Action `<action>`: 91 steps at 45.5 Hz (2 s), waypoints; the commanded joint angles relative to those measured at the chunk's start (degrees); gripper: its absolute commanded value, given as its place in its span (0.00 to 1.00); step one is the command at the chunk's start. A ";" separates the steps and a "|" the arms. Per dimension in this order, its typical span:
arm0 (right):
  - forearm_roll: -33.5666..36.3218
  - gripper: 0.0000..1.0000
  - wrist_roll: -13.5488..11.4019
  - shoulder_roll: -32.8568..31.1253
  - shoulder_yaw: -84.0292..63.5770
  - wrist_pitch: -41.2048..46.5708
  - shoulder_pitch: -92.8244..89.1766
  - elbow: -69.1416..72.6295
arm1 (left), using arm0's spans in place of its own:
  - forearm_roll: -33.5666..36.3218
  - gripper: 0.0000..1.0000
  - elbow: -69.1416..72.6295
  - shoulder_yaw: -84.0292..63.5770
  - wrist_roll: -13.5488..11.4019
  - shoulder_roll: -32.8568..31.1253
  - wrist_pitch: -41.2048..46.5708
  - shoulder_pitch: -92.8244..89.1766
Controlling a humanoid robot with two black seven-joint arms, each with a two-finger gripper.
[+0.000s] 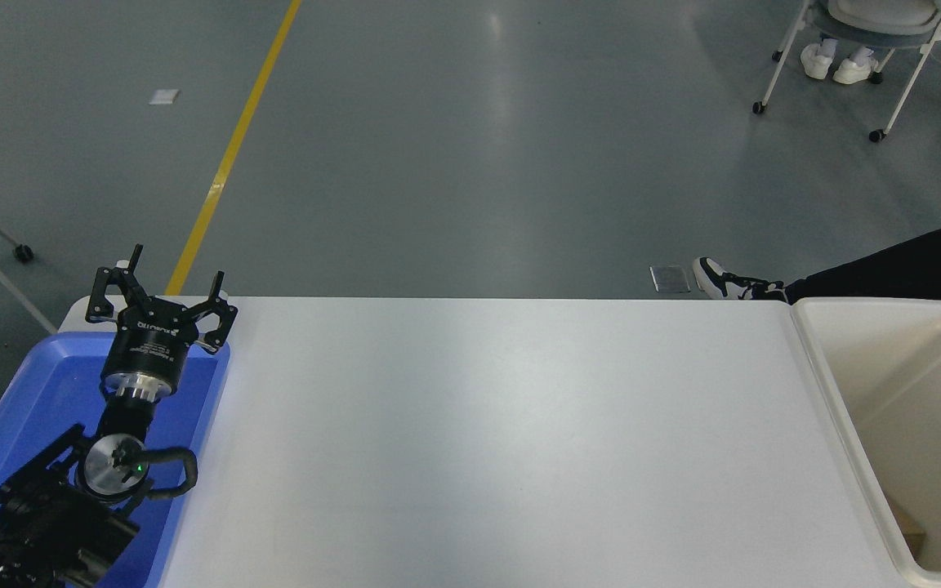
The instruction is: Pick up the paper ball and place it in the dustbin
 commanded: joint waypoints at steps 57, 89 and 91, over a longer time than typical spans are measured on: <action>4.25 1.00 -4.71 25.73 47.34 -33.82 -60.14 -35.95 | 0.00 1.00 -0.07 0.00 -0.01 0.00 0.18 -0.15; 4.77 1.00 -4.54 7.10 2.42 -19.16 -8.73 6.23 | 0.17 1.00 -0.07 0.00 0.26 0.00 -0.17 -0.15; 5.21 1.00 -4.54 7.62 2.42 -14.42 -6.62 7.29 | 0.17 1.00 -0.07 0.00 0.34 0.00 -0.17 -0.15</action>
